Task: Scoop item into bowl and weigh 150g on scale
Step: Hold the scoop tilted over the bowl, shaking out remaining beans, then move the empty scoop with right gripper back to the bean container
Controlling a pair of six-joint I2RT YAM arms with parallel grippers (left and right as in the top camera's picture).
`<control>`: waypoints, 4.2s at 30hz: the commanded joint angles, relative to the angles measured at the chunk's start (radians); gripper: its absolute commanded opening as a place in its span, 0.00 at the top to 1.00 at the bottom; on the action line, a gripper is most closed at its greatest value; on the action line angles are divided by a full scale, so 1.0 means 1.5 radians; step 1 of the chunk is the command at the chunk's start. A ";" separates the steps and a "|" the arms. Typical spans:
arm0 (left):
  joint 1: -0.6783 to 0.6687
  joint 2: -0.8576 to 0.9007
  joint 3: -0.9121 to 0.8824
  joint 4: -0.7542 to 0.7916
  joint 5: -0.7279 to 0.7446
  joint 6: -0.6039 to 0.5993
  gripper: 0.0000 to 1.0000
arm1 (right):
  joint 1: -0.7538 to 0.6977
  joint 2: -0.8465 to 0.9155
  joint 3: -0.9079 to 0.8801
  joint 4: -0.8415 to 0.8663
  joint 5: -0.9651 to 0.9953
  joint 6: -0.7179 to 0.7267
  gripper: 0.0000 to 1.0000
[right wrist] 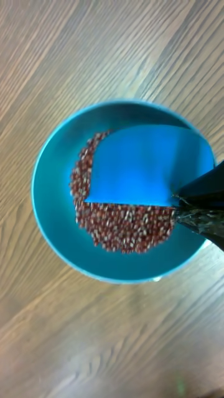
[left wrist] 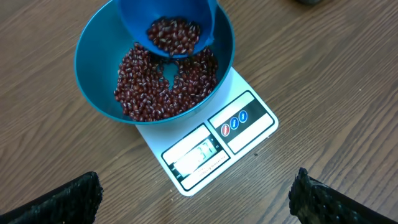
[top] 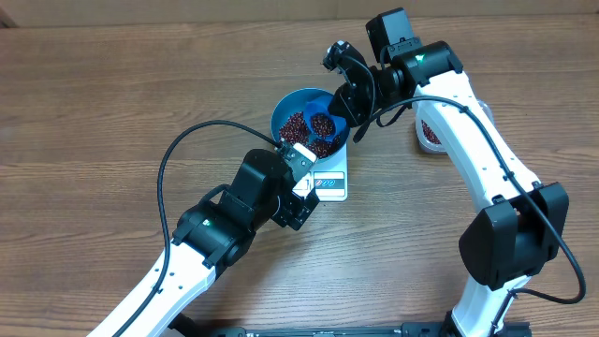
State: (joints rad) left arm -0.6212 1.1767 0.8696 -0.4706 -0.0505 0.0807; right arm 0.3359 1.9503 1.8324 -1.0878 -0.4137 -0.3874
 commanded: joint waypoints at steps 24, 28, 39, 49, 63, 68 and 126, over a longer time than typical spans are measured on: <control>-0.001 0.005 -0.003 0.003 -0.008 0.001 0.00 | 0.064 -0.053 0.011 0.016 0.142 0.014 0.96; -0.001 0.005 -0.003 0.003 -0.008 0.001 0.01 | 0.064 -0.055 0.011 0.019 0.147 0.014 0.96; -0.001 0.005 -0.003 0.003 -0.008 0.001 0.00 | 0.064 -0.058 0.015 0.019 0.149 0.014 0.96; -0.001 0.005 -0.003 0.003 -0.008 0.001 0.00 | 0.064 -0.058 0.015 0.019 0.161 0.014 0.96; -0.001 0.005 -0.003 0.003 -0.008 0.001 0.00 | 0.072 -0.058 0.015 0.027 0.161 0.014 0.96; -0.001 0.005 -0.003 0.003 -0.008 0.001 0.00 | 0.093 -0.058 0.015 0.031 0.208 0.014 0.96; -0.001 0.005 -0.003 0.003 -0.008 0.001 0.00 | -0.008 -0.060 0.015 0.032 -0.040 0.016 0.96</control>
State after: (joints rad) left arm -0.6212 1.1767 0.8696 -0.4706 -0.0505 0.0807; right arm 0.3599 1.9137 1.8324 -1.0473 -0.4015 -0.3668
